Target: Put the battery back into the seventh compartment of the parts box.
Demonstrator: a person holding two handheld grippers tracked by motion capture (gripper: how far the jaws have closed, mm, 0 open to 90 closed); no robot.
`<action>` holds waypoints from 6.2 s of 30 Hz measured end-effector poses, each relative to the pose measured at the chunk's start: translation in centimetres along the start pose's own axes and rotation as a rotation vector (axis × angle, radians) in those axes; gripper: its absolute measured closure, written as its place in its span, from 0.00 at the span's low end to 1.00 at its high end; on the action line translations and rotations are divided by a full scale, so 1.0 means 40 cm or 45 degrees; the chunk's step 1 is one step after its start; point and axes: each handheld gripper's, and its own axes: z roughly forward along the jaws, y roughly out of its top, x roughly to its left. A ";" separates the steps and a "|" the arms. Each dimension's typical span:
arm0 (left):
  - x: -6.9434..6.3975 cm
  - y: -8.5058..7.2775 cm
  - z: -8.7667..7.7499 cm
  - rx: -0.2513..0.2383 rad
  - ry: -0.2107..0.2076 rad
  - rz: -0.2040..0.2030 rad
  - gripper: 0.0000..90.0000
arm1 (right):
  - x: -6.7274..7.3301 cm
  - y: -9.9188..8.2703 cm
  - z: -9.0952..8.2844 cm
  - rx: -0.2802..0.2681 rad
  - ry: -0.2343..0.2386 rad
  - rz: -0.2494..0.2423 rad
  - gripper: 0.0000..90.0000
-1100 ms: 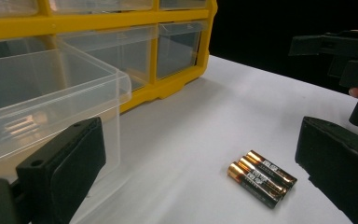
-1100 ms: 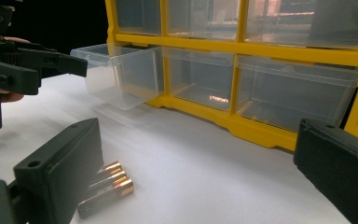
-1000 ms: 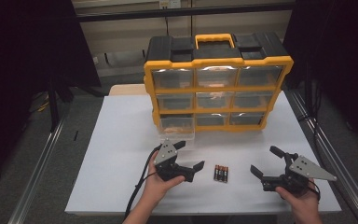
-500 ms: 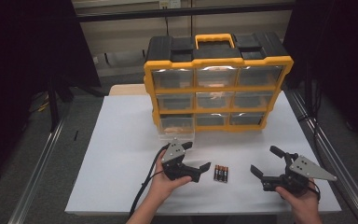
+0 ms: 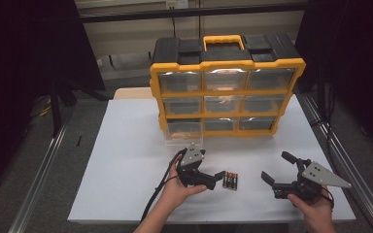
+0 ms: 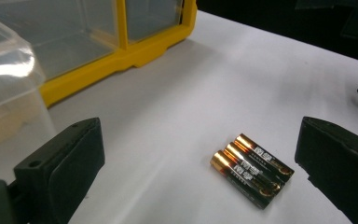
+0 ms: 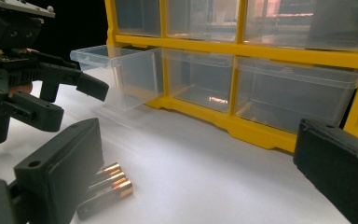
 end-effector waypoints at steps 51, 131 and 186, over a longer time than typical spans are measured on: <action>-0.053 -0.005 0.081 0.408 0.000 0.078 0.33 | -0.002 0.002 -0.001 -0.013 0.004 0.013 0.01; 0.075 0.268 -0.058 0.454 -0.083 -0.110 0.86 | -0.003 0.003 0.000 -0.018 0.028 0.012 0.02; 0.231 0.264 -0.090 0.401 0.222 -0.204 0.82 | -0.002 0.003 0.000 -0.019 0.037 0.010 0.02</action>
